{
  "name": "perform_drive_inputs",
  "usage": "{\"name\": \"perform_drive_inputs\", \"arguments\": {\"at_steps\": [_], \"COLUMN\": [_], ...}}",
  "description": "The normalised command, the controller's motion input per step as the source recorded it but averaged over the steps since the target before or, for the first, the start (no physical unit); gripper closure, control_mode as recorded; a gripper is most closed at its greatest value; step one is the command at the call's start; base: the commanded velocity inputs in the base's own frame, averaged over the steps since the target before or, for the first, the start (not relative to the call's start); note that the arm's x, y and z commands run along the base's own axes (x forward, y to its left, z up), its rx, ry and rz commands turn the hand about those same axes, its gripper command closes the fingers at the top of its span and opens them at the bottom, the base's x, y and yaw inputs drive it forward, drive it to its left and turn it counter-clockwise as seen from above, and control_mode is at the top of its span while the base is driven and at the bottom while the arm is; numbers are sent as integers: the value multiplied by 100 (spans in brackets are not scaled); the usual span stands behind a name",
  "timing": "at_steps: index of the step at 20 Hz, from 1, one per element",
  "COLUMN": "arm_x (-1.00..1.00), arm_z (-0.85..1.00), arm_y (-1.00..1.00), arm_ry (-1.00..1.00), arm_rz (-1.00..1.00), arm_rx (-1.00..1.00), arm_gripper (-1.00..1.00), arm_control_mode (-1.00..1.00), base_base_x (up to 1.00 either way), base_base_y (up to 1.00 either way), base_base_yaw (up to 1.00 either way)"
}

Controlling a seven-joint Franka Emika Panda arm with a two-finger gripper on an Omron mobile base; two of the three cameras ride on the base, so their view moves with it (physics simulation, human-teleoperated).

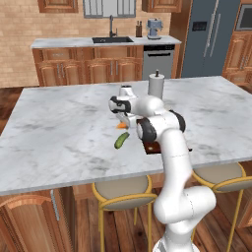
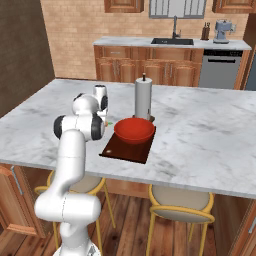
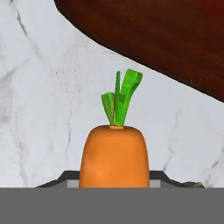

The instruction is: Place the two vegetables and bowl onto the tray for setting up a vegetable dip station.

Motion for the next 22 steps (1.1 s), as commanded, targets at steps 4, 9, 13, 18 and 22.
{"name": "perform_drive_inputs", "arguments": {"at_steps": [4, 9, 13, 18, 22], "arm_x": [-33, -40, -46, -47, -49], "arm_z": [30, 27, 19, 15, 11], "arm_y": [0, 0, -4, -3, -4], "arm_ry": [3, 3, 4, 3, 0], "arm_rz": [-11, -15, -18, -17, -15], "arm_rx": [0, 2, 1, 0, 0], "arm_gripper": [100, 100, 100, 100, 100], "arm_control_mode": [-100, -100, -100, -100, -100], "base_base_x": [0, 0, 0, 0, 0], "base_base_y": [0, 0, 0, 0, 0], "base_base_yaw": [0, 0, 0, 0, 0]}}
